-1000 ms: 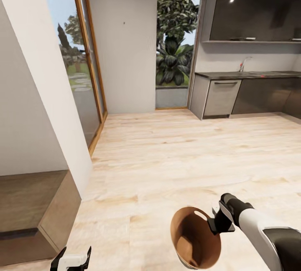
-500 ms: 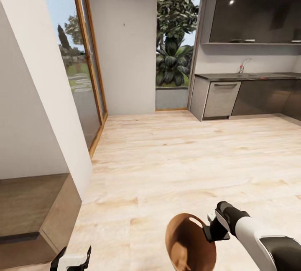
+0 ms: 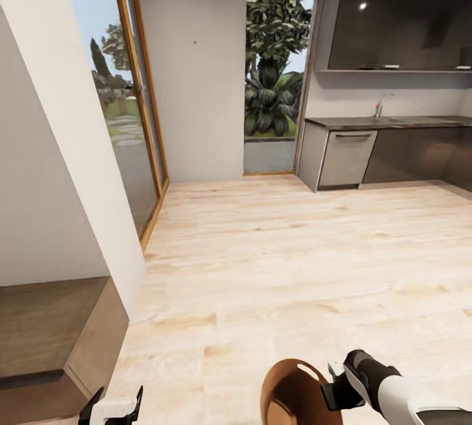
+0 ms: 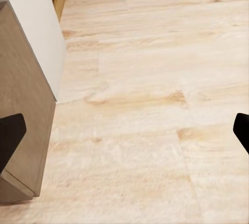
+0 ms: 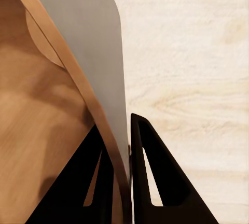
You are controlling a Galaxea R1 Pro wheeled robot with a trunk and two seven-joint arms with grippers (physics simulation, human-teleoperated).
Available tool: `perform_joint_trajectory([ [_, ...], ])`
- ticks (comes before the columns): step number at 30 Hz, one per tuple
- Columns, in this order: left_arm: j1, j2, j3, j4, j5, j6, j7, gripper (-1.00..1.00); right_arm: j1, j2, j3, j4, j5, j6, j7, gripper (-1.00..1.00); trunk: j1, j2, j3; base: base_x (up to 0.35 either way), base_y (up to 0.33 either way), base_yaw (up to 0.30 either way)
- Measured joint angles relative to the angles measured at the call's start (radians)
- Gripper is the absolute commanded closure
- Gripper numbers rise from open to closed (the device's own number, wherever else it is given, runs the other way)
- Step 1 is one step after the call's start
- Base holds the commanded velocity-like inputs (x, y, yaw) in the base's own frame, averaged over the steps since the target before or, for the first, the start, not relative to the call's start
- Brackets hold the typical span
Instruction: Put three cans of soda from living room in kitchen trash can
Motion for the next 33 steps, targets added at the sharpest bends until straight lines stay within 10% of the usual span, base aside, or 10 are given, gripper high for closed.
perform_joint_trajectory([
  [33,0.001,0.0,-0.001,0.003,0.001,-0.004,-0.001,-1.0,0.006,0.007,0.002,0.009,-0.003,-0.006,0.0,1.0,-0.096,0.175,0.078,-0.009,0.0,0.0],
])
